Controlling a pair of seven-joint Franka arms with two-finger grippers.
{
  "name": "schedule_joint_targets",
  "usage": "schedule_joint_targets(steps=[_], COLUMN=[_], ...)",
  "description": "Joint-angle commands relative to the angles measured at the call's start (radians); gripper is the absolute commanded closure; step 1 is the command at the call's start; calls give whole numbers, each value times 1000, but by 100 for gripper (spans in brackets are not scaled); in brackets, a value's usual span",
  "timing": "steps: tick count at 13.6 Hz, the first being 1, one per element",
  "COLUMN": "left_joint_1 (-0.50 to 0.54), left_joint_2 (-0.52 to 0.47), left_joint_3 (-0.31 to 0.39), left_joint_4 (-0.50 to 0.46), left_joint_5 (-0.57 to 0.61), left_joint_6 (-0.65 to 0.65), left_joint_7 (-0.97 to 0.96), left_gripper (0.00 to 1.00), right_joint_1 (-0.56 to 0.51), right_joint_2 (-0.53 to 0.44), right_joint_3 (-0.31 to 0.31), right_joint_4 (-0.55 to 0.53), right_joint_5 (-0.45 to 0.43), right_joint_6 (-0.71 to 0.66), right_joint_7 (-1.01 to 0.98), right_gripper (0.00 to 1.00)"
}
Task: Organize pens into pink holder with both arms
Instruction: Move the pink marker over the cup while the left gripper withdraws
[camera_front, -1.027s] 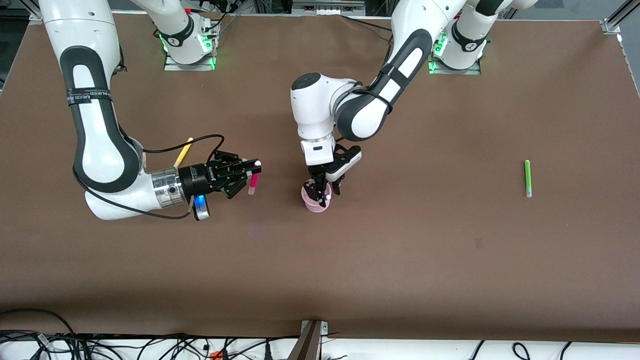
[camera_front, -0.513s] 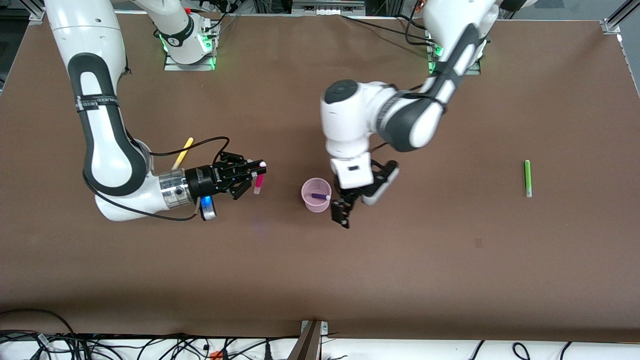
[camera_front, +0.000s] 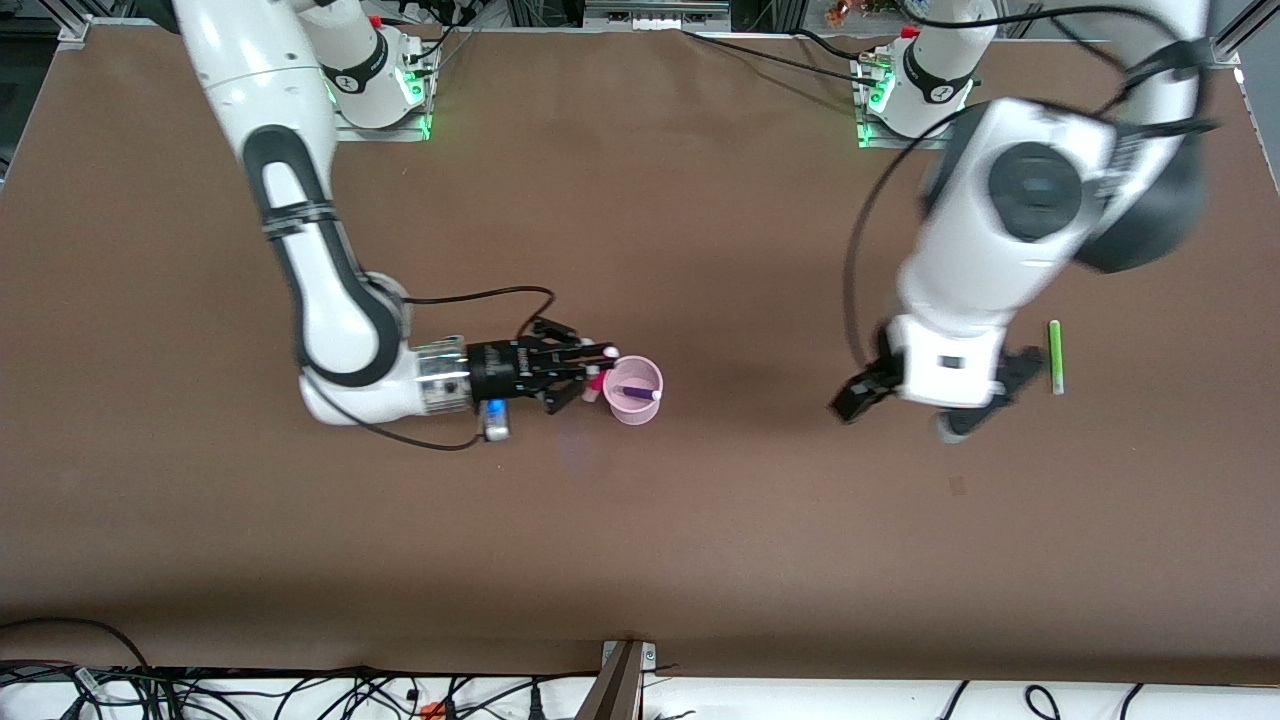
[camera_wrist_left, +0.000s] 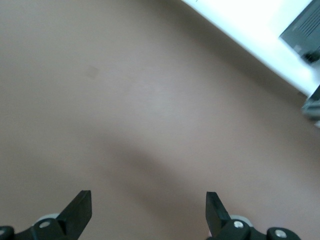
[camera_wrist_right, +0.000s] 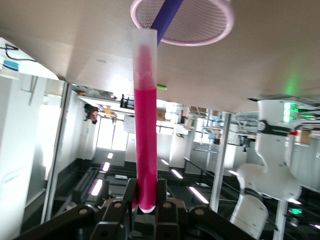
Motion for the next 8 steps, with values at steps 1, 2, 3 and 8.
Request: schedule_joint_targets(steps=[1,2,3,8], left_joint_1=[125,168,214,331], left_joint_2=[-79,-97,-108,-166], left_joint_3=[-17,-17,-19,-17], left_joint_4=[-56,-81,-115,-255], left_joint_5=[-45,-45,-45,-65], left_joint_6=[-98,-112,-108,-87], left_joint_7=[306,404,502,907], left_gripper=[0,0,0,0], right_joint_1=[54,57,57,53], right_joint_2=[21,33,46,78], right_joint_3=[-6,-6,-6,-6], right_joint_4=[5,5,2,-1], right_joint_5=[53,55,55,50], right_joint_6=[80,81,80,77], right_joint_7=[-6,-15,-26,-46], right_gripper=[98,98,98,29])
